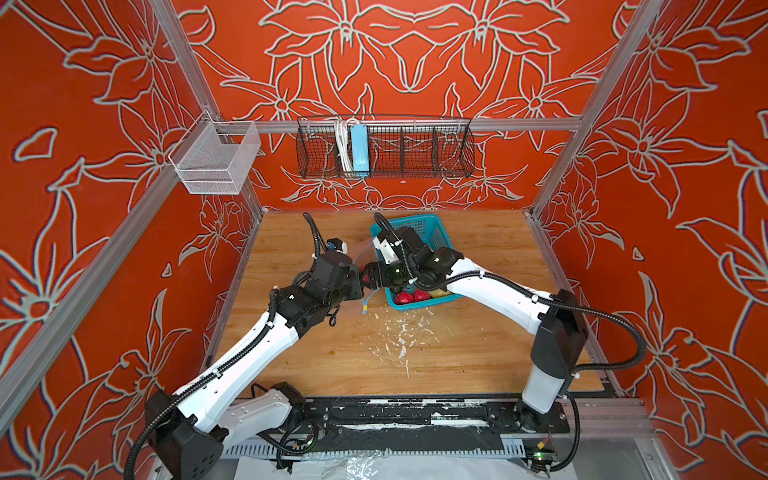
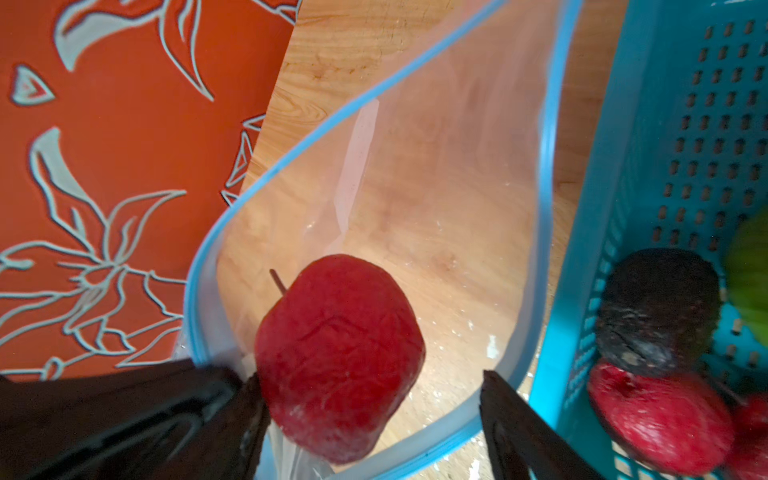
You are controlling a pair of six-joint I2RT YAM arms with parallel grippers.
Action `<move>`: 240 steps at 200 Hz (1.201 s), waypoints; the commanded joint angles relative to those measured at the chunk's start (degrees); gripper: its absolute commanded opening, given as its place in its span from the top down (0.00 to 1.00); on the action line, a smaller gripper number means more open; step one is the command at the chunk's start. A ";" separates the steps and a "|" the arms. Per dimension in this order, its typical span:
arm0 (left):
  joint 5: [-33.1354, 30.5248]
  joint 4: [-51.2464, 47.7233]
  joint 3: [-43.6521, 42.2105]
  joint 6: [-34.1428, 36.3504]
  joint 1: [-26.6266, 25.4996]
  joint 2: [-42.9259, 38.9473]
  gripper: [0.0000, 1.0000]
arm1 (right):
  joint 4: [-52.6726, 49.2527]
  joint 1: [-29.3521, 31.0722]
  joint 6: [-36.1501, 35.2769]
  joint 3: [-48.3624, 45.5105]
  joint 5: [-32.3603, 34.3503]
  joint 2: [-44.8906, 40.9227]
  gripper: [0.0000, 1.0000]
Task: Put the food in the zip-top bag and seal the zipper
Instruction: 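Lower the red radish into the bag opening beside the left gripper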
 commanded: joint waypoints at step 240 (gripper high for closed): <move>-3.03 4.83 -0.03 -6.60 0.43 -8.73 1.00 | 26.80 -6.24 -1.76 -14.03 -19.19 -4.68 0.03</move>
